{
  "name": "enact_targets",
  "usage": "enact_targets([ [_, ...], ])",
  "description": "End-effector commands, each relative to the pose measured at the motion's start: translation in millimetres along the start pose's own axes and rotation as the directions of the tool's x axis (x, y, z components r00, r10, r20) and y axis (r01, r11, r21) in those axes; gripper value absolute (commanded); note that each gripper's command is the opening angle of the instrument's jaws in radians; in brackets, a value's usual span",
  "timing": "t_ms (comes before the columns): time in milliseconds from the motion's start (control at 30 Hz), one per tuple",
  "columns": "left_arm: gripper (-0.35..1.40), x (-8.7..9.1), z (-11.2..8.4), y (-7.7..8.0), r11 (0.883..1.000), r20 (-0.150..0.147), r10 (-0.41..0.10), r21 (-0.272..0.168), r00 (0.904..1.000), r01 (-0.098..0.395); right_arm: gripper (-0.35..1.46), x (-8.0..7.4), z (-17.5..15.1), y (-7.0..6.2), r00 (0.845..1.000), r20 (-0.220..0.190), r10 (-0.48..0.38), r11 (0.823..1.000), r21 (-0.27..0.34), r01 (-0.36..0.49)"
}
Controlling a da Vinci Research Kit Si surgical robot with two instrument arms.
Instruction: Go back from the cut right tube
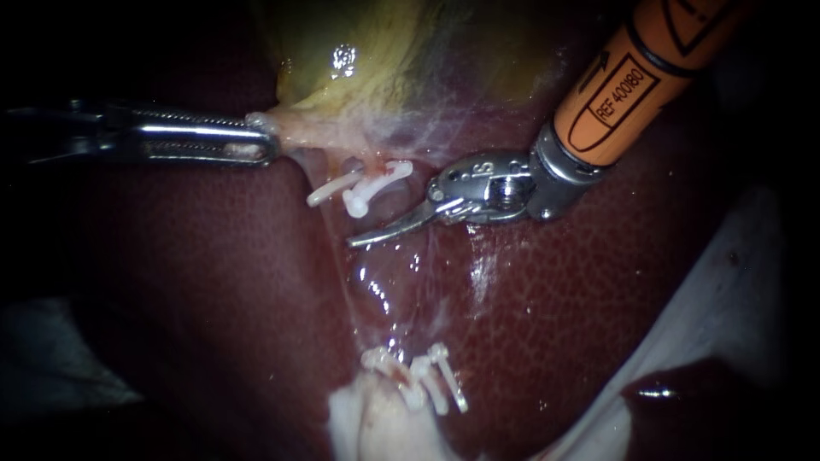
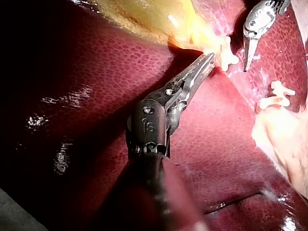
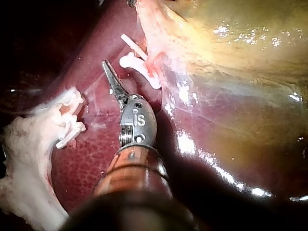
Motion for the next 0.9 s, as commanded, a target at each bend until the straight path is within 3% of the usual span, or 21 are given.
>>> enact_targets([
  [33,-0.35,0.0,0.0,0.0,1.000,0.000,0.000,-0.001,1.0000,0.000,-0.35,-0.1,0.0,0.0,1.000,0.001,-0.001,1.000,0.001,0.001],
  [67,-0.35,0.0,0.0,0.0,1.000,0.000,0.000,-0.001,1.0000,0.000,-0.35,-0.1,0.0,0.0,1.000,0.001,0.005,1.000,0.001,-0.005],
  [100,-0.35,0.0,0.0,0.0,1.000,0.000,0.000,-0.001,1.0000,0.000,0.22,-0.1,0.1,-0.1,1.000,0.000,-0.007,1.000,-0.005,0.007],
  [167,-0.35,0.0,-0.1,0.0,1.000,0.000,0.000,-0.001,1.0000,0.000,0.89,-0.1,0.1,-0.2,1.000,-0.004,-0.007,0.999,-0.035,0.007],
  [200,-0.35,0.0,-0.1,0.0,1.000,0.000,0.001,-0.001,1.0000,-0.001,1.11,0.0,0.2,-0.4,1.000,-0.008,-0.007,0.998,-0.059,0.007],
  [233,-0.35,0.0,-0.1,0.0,1.000,0.000,0.001,-0.001,1.0000,-0.001,1.20,0.0,0.3,-0.6,1.000,-0.013,-0.007,0.998,-0.068,0.006],
  [567,-0.35,-0.1,-0.2,-0.1,1.000,0.000,0.001,-0.002,1.0000,-0.001,1.31,0.2,0.3,-2.5,1.000,-0.019,-0.009,0.997,-0.074,0.008],
  [667,-0.35,-0.1,-0.2,-0.2,1.000,0.001,0.001,-0.002,1.0000,-0.001,1.41,-0.3,-0.6,-3.8,0.999,-0.033,-0.010,0.987,-0.164,0.004],
  [833,-0.35,-0.1,-0.4,-0.4,1.000,0.001,0.001,-0.003,1.0000,-0.001,1.43,-1.2,-2.5,-7.2,0.998,-0.060,0.026,0.944,-0.326,-0.044],
  [900,-0.35,-0.2,-0.4,-0.4,1.000,0.000,0.001,-0.001,1.0000,-0.001,1.43,-1.5,-3.1,-8.4,0.999,-0.050,-0.003,0.927,-0.374,-0.016],
])
